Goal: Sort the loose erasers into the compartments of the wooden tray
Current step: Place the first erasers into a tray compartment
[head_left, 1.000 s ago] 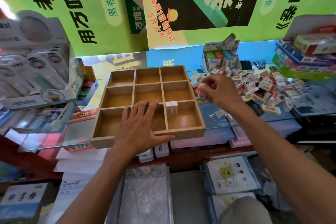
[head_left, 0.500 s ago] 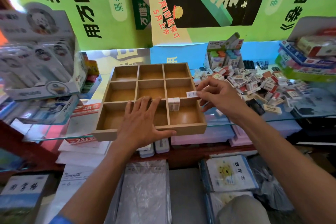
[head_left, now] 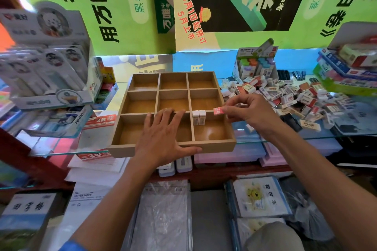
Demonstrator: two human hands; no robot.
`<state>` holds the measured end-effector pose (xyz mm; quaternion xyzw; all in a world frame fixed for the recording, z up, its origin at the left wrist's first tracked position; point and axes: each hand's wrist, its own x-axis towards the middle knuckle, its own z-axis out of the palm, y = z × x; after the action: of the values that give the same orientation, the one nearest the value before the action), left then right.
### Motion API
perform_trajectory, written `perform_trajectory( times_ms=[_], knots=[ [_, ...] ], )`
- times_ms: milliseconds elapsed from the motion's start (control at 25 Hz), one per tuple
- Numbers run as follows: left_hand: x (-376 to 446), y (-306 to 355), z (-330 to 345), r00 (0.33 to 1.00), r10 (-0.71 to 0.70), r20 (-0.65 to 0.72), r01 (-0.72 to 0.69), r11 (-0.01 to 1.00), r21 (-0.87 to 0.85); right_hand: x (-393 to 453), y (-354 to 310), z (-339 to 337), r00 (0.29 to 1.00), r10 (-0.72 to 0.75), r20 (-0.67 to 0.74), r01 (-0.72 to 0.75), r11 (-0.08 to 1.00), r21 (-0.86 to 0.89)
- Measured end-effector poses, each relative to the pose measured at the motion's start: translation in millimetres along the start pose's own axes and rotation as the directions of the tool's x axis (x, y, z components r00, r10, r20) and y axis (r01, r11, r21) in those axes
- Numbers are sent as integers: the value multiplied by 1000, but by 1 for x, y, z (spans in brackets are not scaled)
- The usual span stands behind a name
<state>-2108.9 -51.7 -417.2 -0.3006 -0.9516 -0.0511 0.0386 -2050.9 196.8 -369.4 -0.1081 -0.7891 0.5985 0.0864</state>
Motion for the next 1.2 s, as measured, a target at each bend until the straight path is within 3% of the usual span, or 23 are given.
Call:
perform_trajectory(
  times_ms=[120,440,600,880,960,1040,1120,1200],
  knots=[
    [-1,0,0,1000,0,-7,0,1000,-7,4,3,1,995,-78,-64,74,996,-58],
    [0,0,0,1000,8,-6,-8,1000,-11,13,-3,5,981,-159,113,190,915,-357],
    [0,0,0,1000,8,-5,-8,1000,-15,19,-7,24,956,-180,230,274,826,-493],
    [1,0,1,1000,3,14,-3,1000,4,20,3,44,917,-269,294,398,606,-689],
    [1,0,1,1000,4,7,-4,1000,2,17,5,40,912,-349,218,403,647,-647],
    [1,-1,3,1000,6,-5,-6,1000,3,23,5,26,904,-426,-29,335,750,-570],
    [1,-2,3,1000,5,-2,-5,1000,9,35,7,4,900,-356,-251,174,822,-543],
    [1,-2,3,1000,4,-1,-4,1000,17,47,12,-14,945,-240,-221,49,774,-631]
  ],
)
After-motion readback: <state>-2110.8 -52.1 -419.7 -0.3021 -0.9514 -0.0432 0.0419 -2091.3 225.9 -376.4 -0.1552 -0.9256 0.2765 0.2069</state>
